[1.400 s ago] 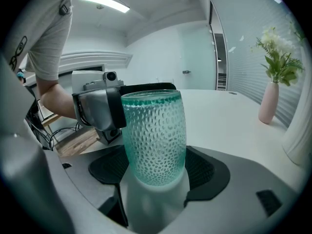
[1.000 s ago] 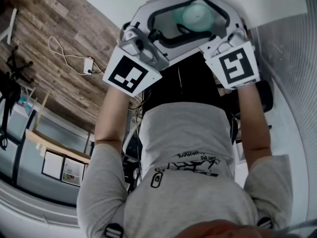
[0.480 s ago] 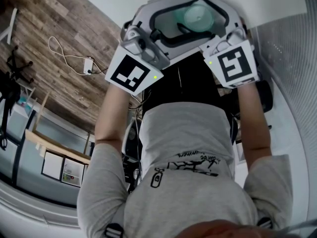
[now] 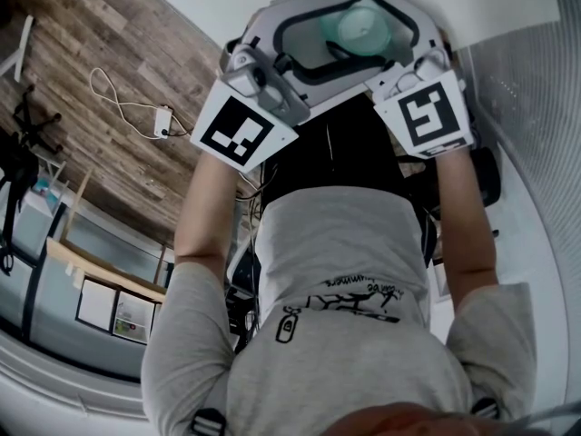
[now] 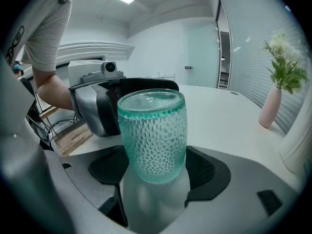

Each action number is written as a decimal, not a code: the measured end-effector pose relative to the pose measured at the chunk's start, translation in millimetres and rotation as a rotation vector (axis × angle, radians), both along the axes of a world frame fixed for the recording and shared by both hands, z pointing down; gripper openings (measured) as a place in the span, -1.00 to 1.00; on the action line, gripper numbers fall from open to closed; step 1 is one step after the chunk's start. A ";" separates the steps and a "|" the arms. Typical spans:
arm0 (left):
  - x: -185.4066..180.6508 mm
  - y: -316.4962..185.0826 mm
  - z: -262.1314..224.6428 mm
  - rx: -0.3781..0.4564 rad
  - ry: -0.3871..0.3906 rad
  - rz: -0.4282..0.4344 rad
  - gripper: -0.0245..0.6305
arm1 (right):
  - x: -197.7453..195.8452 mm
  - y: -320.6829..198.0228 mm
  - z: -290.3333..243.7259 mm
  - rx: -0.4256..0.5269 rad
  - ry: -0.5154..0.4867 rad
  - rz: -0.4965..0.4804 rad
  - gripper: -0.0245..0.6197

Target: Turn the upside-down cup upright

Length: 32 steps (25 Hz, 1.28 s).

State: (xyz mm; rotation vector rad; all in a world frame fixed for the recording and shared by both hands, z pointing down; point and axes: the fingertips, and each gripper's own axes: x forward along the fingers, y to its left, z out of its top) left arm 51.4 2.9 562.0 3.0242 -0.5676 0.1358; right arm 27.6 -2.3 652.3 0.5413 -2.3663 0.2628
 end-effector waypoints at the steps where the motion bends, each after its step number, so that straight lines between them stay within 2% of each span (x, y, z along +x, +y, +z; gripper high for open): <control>1: -0.9 -0.4 -1.6 -0.003 0.005 -0.001 -0.07 | 0.6 0.0 -0.9 0.001 -0.001 0.001 0.21; 9: -0.7 4.9 -10.1 0.007 -0.015 -0.003 -0.07 | 7.1 2.8 -16.5 0.024 -0.026 0.008 0.21; 16: -1.9 2.7 -26.6 0.008 0.005 -0.029 -0.07 | 12.1 1.9 -39.6 0.052 -0.072 0.005 0.21; 19: 2.6 7.5 -39.3 -0.013 0.027 -0.043 -0.09 | 20.4 7.7 -51.3 0.053 -0.078 0.000 0.21; 24: -4.6 10.9 -44.3 -0.027 0.013 -0.077 -0.12 | 19.7 8.9 -62.2 0.066 -0.106 0.003 0.21; 32: -14.2 7.6 -71.5 -0.017 0.014 -0.125 -0.14 | 21.0 1.4 -94.7 0.096 -0.144 0.025 0.21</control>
